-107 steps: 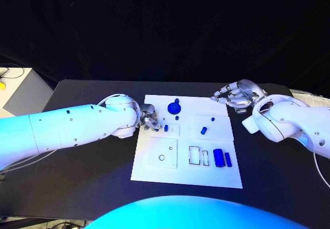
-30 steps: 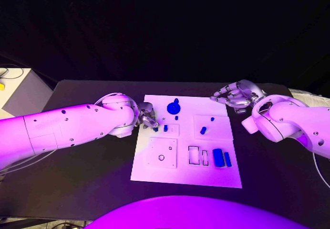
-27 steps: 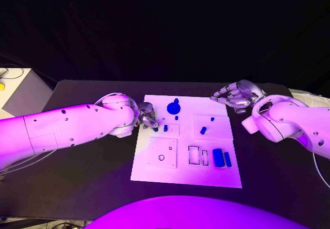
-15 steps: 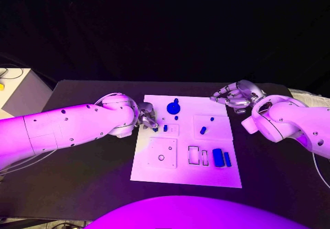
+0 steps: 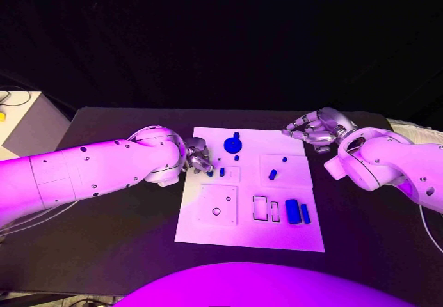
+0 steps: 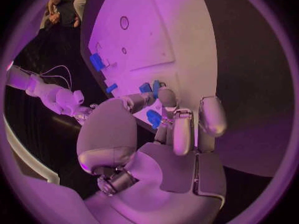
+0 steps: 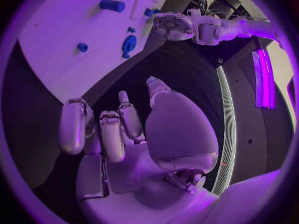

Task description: Assemble the parts on the task board

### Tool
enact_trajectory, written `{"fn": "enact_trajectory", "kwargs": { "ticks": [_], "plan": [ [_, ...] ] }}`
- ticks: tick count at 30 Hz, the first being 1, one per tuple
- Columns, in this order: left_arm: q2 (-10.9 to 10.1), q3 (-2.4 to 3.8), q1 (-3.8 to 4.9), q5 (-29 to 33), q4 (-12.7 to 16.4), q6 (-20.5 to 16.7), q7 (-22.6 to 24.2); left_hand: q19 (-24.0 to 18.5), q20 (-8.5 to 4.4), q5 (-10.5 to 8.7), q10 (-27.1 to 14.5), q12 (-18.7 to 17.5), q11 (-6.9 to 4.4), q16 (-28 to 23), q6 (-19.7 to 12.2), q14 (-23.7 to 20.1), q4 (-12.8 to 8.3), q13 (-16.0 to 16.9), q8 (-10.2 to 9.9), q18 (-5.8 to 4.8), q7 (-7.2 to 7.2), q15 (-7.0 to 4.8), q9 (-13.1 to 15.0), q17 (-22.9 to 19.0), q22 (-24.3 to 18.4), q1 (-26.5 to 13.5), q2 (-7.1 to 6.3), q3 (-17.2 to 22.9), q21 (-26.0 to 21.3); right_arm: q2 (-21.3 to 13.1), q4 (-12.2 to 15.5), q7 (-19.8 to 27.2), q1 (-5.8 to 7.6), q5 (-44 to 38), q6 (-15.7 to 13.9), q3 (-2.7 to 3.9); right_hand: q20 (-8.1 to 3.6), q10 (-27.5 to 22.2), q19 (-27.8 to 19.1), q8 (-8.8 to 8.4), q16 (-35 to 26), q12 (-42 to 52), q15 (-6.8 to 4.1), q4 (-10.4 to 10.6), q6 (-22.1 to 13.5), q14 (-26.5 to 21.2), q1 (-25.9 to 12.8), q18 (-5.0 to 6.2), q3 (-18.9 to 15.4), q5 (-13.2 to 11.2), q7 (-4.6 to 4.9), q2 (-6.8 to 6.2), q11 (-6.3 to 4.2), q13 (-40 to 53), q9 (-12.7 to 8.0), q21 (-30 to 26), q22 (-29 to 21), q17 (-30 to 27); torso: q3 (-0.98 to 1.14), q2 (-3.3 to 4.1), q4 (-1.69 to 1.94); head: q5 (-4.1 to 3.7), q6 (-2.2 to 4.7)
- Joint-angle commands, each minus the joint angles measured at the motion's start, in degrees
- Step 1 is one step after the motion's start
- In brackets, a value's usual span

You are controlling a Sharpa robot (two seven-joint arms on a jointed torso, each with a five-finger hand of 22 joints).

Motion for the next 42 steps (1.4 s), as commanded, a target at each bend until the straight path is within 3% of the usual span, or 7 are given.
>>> {"fn": "enact_trajectory", "kwargs": {
  "ticks": [1, 16, 21, 32, 42],
  "plan": [
    [-0.49, 0.02, -0.06, 3.67, 0.75, -4.71, 1.49, 0.06, 0.29, 0.14, -0.02, -0.03, 0.18, 0.01, -0.15, 4.7, -7.36, 0.12, 0.39, -0.59, 0.15, -0.16, -0.01, 9.81, 0.15, 1.26, 0.45, 7.16, 0.21, 0.0, -0.06, 0.61, -0.05, -0.08, 0.22, 0.01, -0.03, -0.17, -0.39, 0.23, -0.23, 0.11, 0.31, -0.08, -0.42, 4.52, -0.74, 0.9, -0.42, 0.32, -0.07, 0.5, 0.1, 2.7, -0.02, -0.32, 4.83, 10.76, 0.0, -0.01, -0.02, -0.08, 0.01],
    [-4.3, -0.01, -1.19, 1.33, 4.48, -15.77, 5.44, 0.58, 0.26, 0.0, 0.31, 0.2, 0.24, 0.08, 0.02, 4.75, -7.46, 0.47, 0.33, -0.75, 0.22, -0.1, -0.18, 9.97, 0.86, 1.81, 0.41, 7.22, 0.66, -0.33, -0.02, 0.58, -0.06, -0.07, -0.02, 0.01, -0.04, -0.15, -0.38, 0.29, -0.23, 0.14, 0.3, -0.07, -0.44, 4.52, -1.12, 0.9, -0.6, 0.48, -0.07, 0.84, 0.09, 2.71, -0.03, -0.33, 4.84, 10.77, 0.11, -0.07, 0.05, -0.17, 0.01],
    [-5.25, -0.08, -2.17, -1.6, 5.36, -18.97, 6.82, 0.76, 0.26, -0.05, 0.44, 0.31, 0.25, 0.12, 0.08, 4.77, -7.43, 0.65, 0.31, -0.8, 0.23, -0.08, -0.23, 10.03, 1.09, 1.91, 0.36, 7.2, 0.8, -0.46, 0.01, 0.57, -0.06, -0.07, -0.09, 0.01, -0.04, -0.15, -0.38, 0.29, -0.23, 0.14, 0.3, -0.07, -0.44, 4.52, -1.12, 0.9, -0.6, 0.48, -0.07, 0.84, 0.09, 2.71, -0.03, -0.33, 4.84, 10.77, 0.14, -0.12, 0.12, -0.23, 0.01],
    [-5.7, -0.15, -5.47, -8.91, 6.34, -23.59, 8.85, 1.23, 0.21, -0.11, 0.71, 0.52, 0.26, 0.16, 0.24, 4.8, -7.39, 1.11, 0.16, -0.93, 0.26, -0.08, -0.47, 10.11, 1.71, 2.41, 0.06, 7.2, 1.21, -0.64, -0.03, 0.65, -0.13, -0.08, -0.04, 0.01, -0.04, -0.13, -0.35, 0.31, -0.22, 0.17, 0.3, -0.13, -0.45, 4.53, -1.14, 0.89, -0.65, 0.55, -0.07, 0.91, 0.09, 2.73, -0.03, -0.3, 4.88, 10.79, 0.11, -0.11, -0.02, 0.29, 0.01],
    [-4.99, -0.34, -6.51, -13.35, 5.88, -25.58, 8.8, 1.35, 0.2, -0.11, 0.8, 0.58, 0.26, 0.18, 0.32, 4.81, -7.34, 1.22, 0.12, -0.97, 0.26, -0.08, -0.55, 10.15, 1.87, 2.56, -0.02, 7.21, 1.32, -0.71, 0.05, 0.65, -0.16, -0.08, -0.07, 0.0, -0.04, -0.21, -0.38, 0.32, -0.23, 0.09, 0.3, -0.17, -0.46, 4.52, -1.11, 0.91, -0.67, 0.59, -0.07, 0.95, 0.09, 2.64, -0.03, -0.37, 4.84, 10.77, 0.05, 0.02, -0.01, 0.17, 0.01]
  ]
}}
